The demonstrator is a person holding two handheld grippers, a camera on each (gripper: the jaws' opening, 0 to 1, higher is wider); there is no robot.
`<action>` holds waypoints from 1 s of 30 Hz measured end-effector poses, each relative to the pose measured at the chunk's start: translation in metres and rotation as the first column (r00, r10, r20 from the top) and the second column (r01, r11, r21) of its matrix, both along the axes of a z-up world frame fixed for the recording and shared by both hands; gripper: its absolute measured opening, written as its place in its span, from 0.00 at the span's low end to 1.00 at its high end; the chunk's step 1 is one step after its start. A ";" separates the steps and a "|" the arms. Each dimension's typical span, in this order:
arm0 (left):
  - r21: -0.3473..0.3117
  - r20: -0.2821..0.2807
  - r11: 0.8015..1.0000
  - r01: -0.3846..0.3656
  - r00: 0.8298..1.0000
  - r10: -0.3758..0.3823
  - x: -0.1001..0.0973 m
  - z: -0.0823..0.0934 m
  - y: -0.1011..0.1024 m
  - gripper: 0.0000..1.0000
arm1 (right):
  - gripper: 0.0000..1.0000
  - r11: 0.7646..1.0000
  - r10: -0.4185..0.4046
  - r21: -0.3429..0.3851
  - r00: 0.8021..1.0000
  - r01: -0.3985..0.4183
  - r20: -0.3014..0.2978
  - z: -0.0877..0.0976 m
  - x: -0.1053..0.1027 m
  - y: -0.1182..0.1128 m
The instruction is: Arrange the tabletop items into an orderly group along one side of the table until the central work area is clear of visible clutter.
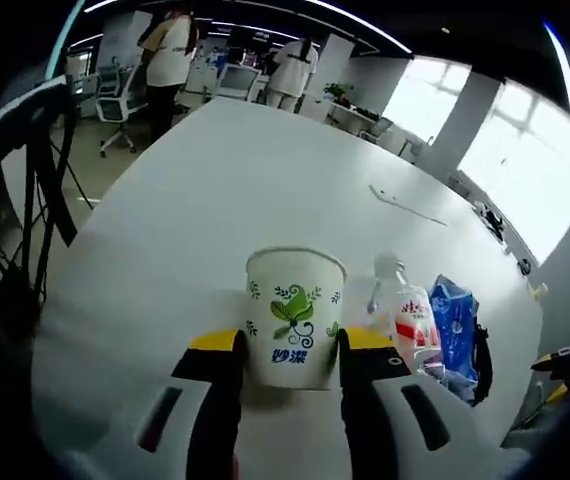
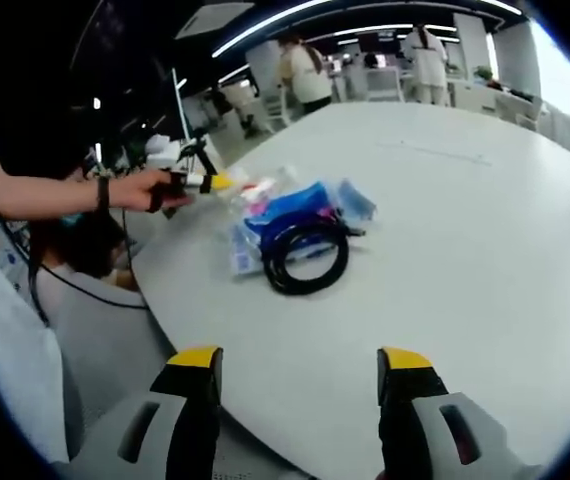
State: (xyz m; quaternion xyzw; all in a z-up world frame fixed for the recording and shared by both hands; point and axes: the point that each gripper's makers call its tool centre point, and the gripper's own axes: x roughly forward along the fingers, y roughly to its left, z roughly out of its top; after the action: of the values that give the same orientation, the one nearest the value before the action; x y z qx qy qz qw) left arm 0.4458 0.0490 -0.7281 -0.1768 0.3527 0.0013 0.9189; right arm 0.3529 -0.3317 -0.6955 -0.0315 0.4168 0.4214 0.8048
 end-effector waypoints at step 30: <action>0.053 -0.116 0.998 0.044 0.993 -0.037 -0.087 -0.005 -0.017 0.36 | 0.62 0.992 -0.078 0.097 0.997 0.076 0.017 0.011 0.011 -0.004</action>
State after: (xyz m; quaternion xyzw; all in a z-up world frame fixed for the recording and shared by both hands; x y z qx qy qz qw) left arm 0.3591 0.0324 -0.7335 -0.1437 0.4083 0.0025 0.9015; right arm 0.3635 -0.3353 -0.6846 0.0190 0.3886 0.4095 0.8252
